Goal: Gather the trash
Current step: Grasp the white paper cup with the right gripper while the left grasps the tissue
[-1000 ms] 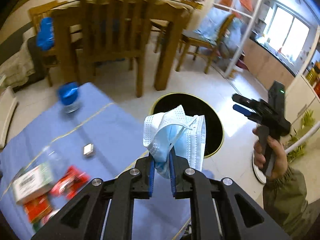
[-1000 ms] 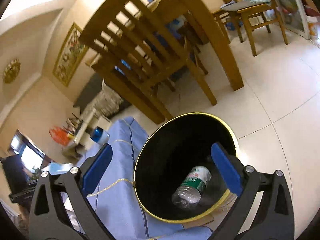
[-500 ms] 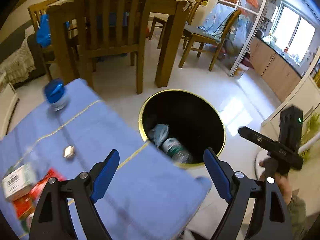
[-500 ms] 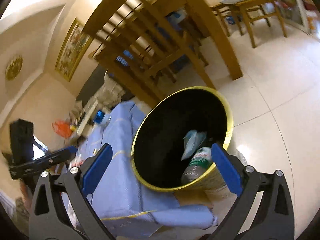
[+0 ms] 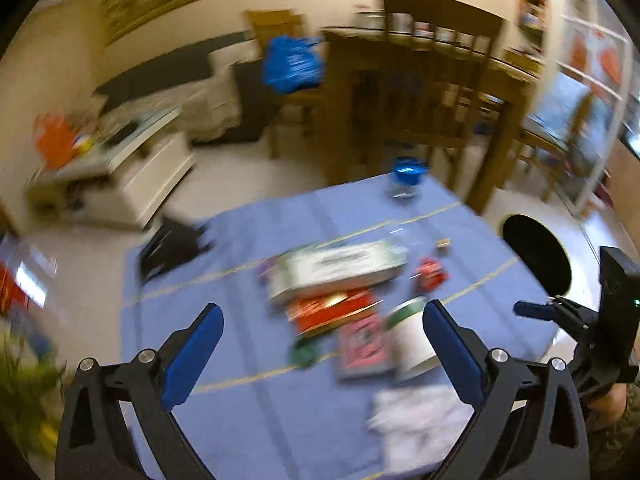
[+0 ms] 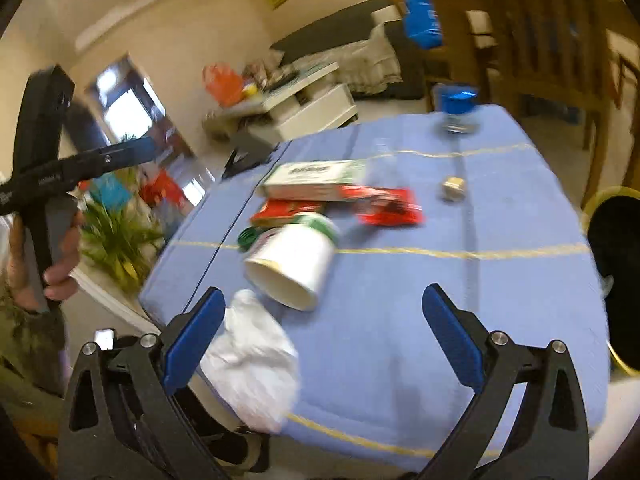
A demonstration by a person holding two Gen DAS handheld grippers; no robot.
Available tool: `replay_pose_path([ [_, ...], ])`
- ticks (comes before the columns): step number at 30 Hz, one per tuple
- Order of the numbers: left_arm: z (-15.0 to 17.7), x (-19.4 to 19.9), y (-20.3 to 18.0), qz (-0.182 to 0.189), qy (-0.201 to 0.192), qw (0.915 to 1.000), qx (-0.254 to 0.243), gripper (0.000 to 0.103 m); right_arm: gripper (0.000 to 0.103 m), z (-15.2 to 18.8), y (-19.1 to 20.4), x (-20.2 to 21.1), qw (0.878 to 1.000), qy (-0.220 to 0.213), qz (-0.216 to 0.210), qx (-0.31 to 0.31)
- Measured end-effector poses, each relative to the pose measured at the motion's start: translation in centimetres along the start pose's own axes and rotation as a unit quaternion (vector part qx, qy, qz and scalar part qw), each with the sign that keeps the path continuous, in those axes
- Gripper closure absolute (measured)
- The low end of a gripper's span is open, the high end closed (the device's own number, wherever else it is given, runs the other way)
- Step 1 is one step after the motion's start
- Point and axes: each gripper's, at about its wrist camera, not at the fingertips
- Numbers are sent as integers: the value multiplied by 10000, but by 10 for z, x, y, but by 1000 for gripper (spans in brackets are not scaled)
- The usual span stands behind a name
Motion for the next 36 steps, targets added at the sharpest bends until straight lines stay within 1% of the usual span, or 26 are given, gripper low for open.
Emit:
replay_pose_path([
  [1,10,4,17,-24,34,9998,174,7,6,-6,15,-8,9999,54,149,68],
  [3,24,8,34,-59,131,9993,334,7,6,-15,32,-21,9995,150,286,42],
  [5,36,11,48,-132,218,9986,474,7,6,-23,49,-38,9979,292,578,81],
  [7,45,13,56,-50,220,9982,550,7,6,-25,61,-61,9946,605,838,119],
  [10,57,18,59,41,224,9983,545,7,6,-22,64,-86,9920,883,896,-16],
  [11,60,17,58,75,237,9982,551,7,8,-18,62,-88,9914,933,919,-26],
  [12,64,16,57,134,266,9980,566,7,23,-17,63,-92,9908,992,923,-6],
  [13,67,12,56,207,310,9976,580,7,32,-16,63,-95,9905,1039,895,21],
  [14,71,9,53,306,377,9971,591,7,32,-16,63,-96,9903,1049,906,37],
  [16,78,-3,42,503,524,9957,576,7,33,-15,61,-94,9905,1005,938,77],
  [18,84,-13,33,745,650,9936,555,7,34,-14,59,-85,9919,948,841,1],
  [23,93,-46,4,1257,993,9855,564,7,35,-17,30,-49,9954,614,427,-603],
  [26,96,-70,-18,1490,1224,9797,554,7,35,-15,11,-27,9947,372,334,-894],
  [30,102,-95,-45,1553,1472,9763,330,7,34,-10,-14,-6,9928,194,273,-1148],
  [35,112,-123,-57,1434,1808,9728,210,7,34,-1,-37,9,9909,48,263,-1323],
  [36,113,-122,-62,1341,1728,9758,92,7,34,2,-40,12,9907,20,265,-1333],
])
Point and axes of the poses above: each gripper's, at about its wrist camera, not at the fingertips, and x roughly against the way its jaws point, y to its left, z to its underside, and after that the axes turned 15 degrees about z, right-handed
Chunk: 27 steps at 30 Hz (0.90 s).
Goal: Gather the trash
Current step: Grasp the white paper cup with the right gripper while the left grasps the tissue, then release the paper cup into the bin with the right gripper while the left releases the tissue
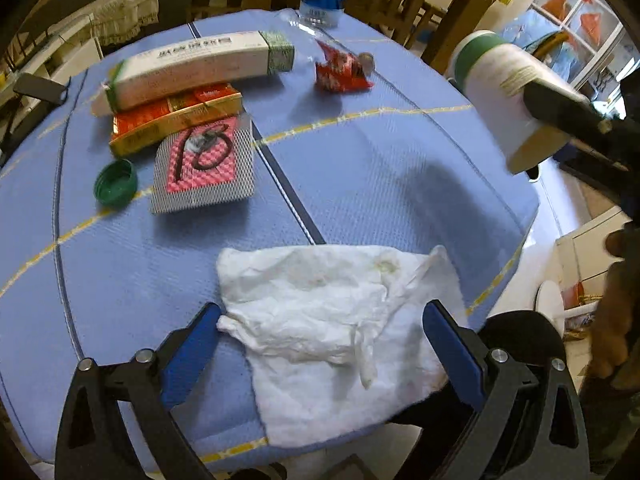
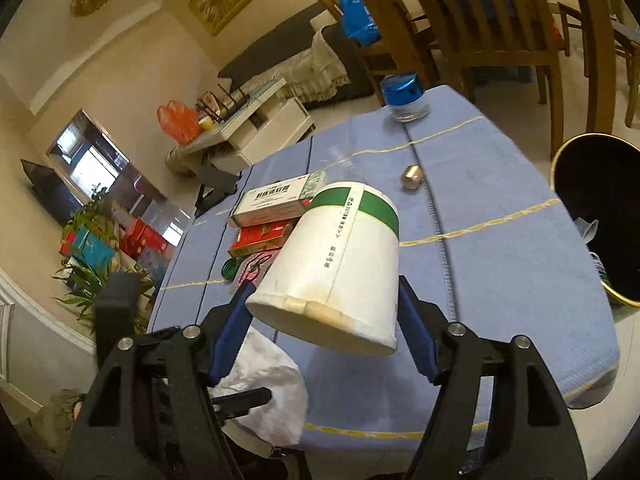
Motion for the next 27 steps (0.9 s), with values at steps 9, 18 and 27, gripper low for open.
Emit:
replay_pose_path([
  [9,-4,3,-30,-483,-49,9976,-492,95,34,3,-24,14,9993,-277,-78,-225],
  [18,-22,13,-37,-400,-135,9986,-328,99,34,-2,-58,30,9972,-561,107,-478],
  [27,-71,7,-97,-195,-275,9956,-880,98,34,-17,-157,35,9861,-569,1008,-1193],
])
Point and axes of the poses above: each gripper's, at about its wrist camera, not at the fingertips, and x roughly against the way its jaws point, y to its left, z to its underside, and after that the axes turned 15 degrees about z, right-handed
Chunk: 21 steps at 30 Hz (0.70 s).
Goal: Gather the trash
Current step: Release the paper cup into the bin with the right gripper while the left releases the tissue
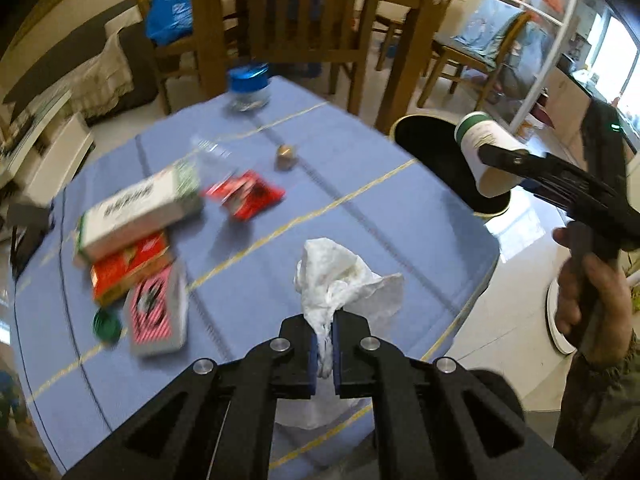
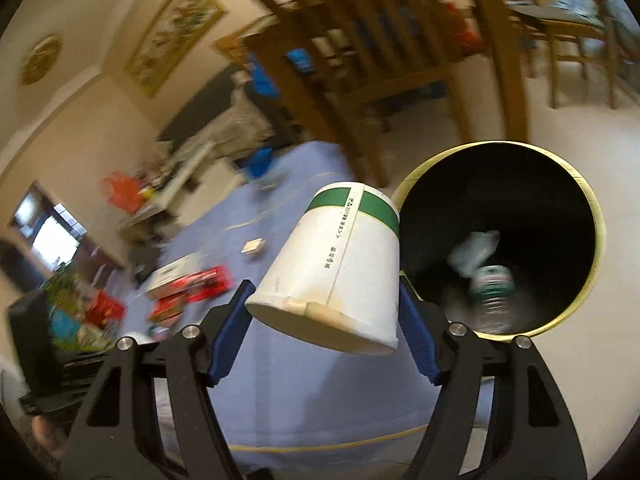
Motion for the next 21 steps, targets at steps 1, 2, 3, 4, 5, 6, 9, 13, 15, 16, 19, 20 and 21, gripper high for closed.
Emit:
replay_pose_path([
  [1,-8,-5,-7,47,6,10000,-59,99,34,-7,-12,-1,9999,-19,125,-87],
  [2,-11,-8,-11,83,10,9999,-96,98,34,-14,-20,0,9996,-81,220,-138],
  [3,-16,-14,-17,114,21,9998,-132,98,34,-19,-26,1,9994,-143,288,-154],
  [4,-23,-20,-23,156,37,9997,-166,98,34,-26,-31,3,9989,-216,375,-158],
  [5,-28,-25,-27,205,50,9996,-189,98,33,-33,-36,4,9983,-289,497,-121],
  [6,-33,-29,-30,255,64,9994,-209,98,32,-37,-40,1,9980,-290,558,-91],
  [9,-51,-44,-44,412,60,9987,-297,98,16,-44,-56,-26,9950,24,1001,-59],
  [13,-71,-65,-62,563,102,9973,-451,98,11,-34,-84,-36,9938,12,1019,-444],
  [15,-80,-76,-68,609,135,9968,-508,98,6,-28,-96,-30,9923,-142,1086,-573],
  [16,-85,-81,-72,674,155,9962,-529,98,6,-25,-104,-30,9917,-162,1098,-652],
  [19,-104,-98,-85,835,137,9943,-645,93,6,-13,-127,-27,9894,-147,1141,-889],
  [20,-111,-103,-90,846,86,9940,-688,81,6,-10,-130,-25,9887,-137,1156,-941],
  [21,-119,-107,-96,834,10,9936,-757,61,6,-7,-137,-25,9877,-117,1175,-1023],
])
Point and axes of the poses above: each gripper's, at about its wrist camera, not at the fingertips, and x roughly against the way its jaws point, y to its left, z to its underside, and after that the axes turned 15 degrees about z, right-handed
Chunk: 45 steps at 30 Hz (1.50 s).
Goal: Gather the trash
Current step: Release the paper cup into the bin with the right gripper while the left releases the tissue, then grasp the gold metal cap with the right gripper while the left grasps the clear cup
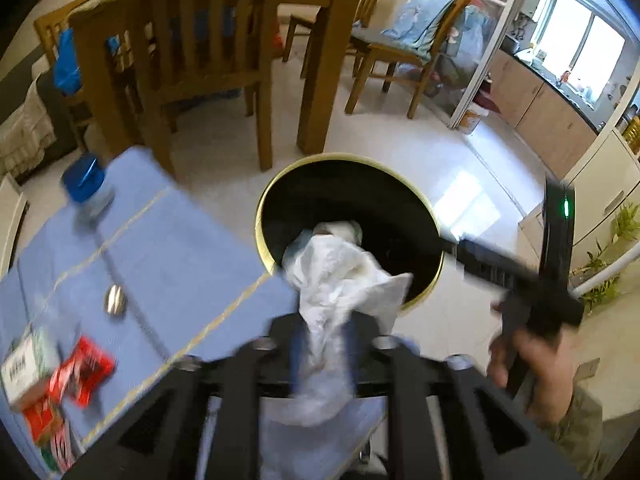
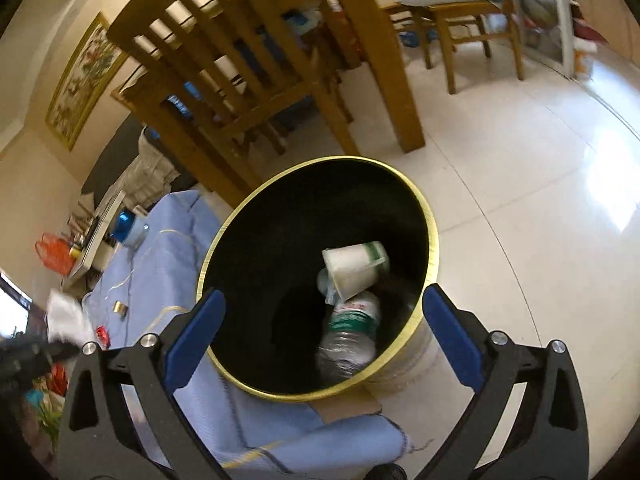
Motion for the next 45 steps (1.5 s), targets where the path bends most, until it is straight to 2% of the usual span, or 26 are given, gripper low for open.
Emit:
replay_pose_path([
  [2,-19,-11,-7,9,-170,9997,-154,43,6,2,-14,-3,9999,33,17,-117],
  [4,-32,-20,-9,-13,-263,9994,-228,41,6,6,-23,-5,9998,77,73,-143],
  [6,-36,-27,-5,-11,-237,9997,-100,39,6,10,-31,-4,9998,88,67,-186],
  [9,-22,-24,3,-14,-201,9998,53,35,6,14,-39,-1,9997,43,95,-237],
  [11,-11,-23,7,-296,-64,9995,32,31,6,16,-41,-1,9996,45,109,-252],
  [13,-4,-19,14,-360,17,9993,123,31,6,17,-39,-6,9995,108,159,-251],
  [17,16,12,29,-280,-110,9984,479,31,6,17,-16,3,9999,-17,59,-138],
  [21,48,56,37,-621,-235,9967,469,30,6,18,19,15,9996,-133,-125,199],
  [26,94,119,79,-944,-336,9901,982,30,7,31,97,22,9935,-91,-471,1036],
  [28,109,152,94,-1084,-528,9859,1162,30,10,42,138,26,9863,-98,-661,1510],
  [31,132,202,116,-1286,-829,9777,1441,24,14,59,196,31,9714,-196,-837,2215],
  [33,149,234,130,-1391,-1024,9713,1634,23,21,66,229,31,9603,-227,-910,2627],
  [35,165,264,140,-1574,-1229,9643,1738,22,25,71,261,26,9492,-221,-920,3003],
  [37,180,286,147,-1671,-1394,9584,1845,20,30,71,287,15,9403,-210,-753,3311],
  [40,200,308,160,-1676,-1588,9512,2048,19,33,74,323,-5,9198,-300,-466,3884],
  [41,205,313,164,-1695,-1625,9488,2111,19,36,78,331,-10,9143,-276,-448,4017],
  [42,209,316,167,-1699,-1636,9478,2144,19,42,81,340,-18,9078,-192,-442,4167],
  [45,220,318,177,-1719,-1611,9462,2219,19,49,84,353,-35,9033,-54,-357,4275],
])
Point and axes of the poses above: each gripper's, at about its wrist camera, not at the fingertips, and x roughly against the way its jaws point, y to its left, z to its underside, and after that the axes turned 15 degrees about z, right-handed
